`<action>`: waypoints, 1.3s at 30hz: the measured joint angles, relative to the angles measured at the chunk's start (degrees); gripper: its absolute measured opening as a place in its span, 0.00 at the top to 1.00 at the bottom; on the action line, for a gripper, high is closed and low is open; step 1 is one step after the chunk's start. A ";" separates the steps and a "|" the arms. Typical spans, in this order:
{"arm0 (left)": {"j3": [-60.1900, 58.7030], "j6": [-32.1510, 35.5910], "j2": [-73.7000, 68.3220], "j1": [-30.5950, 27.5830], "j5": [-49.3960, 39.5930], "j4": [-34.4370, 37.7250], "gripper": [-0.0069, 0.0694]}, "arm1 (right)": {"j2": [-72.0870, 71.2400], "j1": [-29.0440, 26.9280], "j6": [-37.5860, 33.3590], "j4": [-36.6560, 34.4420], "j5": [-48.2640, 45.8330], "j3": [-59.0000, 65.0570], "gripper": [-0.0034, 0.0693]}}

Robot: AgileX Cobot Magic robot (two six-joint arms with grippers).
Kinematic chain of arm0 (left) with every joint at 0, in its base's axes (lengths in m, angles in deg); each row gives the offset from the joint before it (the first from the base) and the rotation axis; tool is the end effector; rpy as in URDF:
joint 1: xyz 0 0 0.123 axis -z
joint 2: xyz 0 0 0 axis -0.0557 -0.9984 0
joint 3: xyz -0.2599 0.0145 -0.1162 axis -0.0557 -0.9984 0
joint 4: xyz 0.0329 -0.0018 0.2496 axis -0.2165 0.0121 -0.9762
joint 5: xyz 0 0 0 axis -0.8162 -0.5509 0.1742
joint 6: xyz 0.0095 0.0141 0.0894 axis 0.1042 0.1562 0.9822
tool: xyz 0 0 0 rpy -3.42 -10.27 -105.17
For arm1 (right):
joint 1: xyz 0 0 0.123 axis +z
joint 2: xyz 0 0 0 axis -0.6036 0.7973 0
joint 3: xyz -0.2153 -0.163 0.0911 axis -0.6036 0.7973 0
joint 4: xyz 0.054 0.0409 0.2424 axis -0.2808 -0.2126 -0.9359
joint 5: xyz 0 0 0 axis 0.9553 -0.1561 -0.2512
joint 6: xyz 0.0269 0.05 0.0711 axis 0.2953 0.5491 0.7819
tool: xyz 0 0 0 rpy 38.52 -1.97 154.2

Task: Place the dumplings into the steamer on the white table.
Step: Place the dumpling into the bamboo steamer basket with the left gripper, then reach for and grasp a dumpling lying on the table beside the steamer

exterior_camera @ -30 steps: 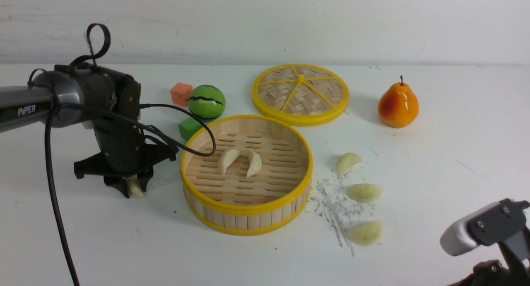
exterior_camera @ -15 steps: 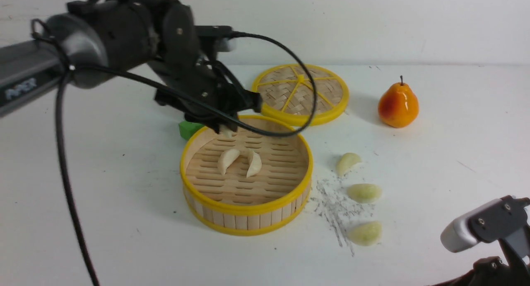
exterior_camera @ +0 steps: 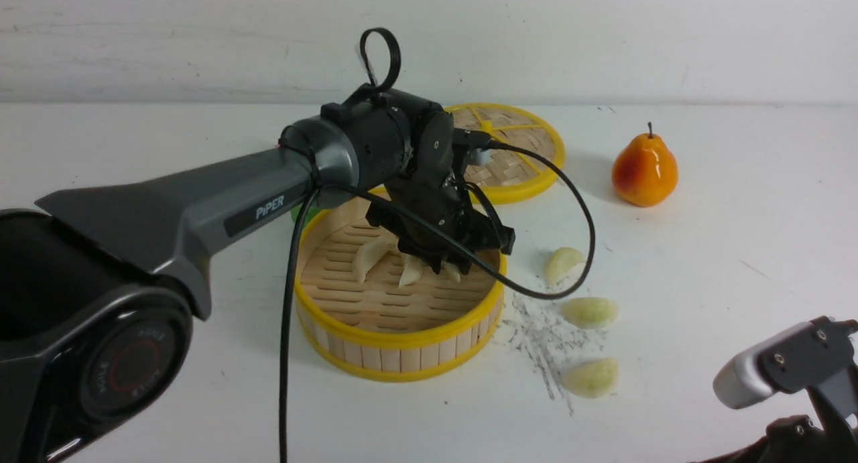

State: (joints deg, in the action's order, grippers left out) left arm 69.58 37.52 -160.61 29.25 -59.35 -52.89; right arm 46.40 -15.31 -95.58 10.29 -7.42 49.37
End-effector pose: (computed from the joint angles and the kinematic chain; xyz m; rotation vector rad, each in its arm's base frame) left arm 0.4212 -0.2686 0.2017 0.4597 2.6287 -0.2712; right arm 0.1481 0.0865 0.2221 -0.4758 2.4394 0.5518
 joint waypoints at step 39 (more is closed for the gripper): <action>-32.59 0.88 63.88 0.00 -19.09 -13.04 0.79 | 41.69 0.00 27.42 -6.38 30.06 -18.32 0.39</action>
State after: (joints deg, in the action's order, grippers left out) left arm 36.99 38.41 -96.74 29.25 -78.44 -65.92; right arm 88.09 -15.31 -68.17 3.91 22.65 31.04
